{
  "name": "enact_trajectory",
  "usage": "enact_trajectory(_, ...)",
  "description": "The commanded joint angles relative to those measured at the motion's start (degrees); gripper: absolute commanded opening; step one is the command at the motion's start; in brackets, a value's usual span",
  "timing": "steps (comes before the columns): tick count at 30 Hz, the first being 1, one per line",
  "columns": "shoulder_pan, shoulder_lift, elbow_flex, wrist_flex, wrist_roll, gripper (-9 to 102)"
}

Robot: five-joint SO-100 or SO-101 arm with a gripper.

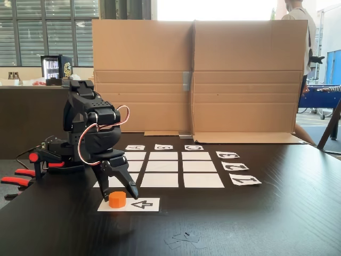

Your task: Pick up the round, orange token and place it in the grid on square B1.

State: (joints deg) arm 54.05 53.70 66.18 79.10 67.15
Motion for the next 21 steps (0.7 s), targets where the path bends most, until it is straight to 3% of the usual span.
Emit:
enact_trajectory(1, 0.26, 0.18, -2.02, -0.53, -1.76, 7)
enact_trajectory(3, 0.26, 0.0, -2.02, -0.53, -2.2, 0)
enact_trajectory(21, 4.92, 10.9, -1.32, -2.29, -3.43, 0)
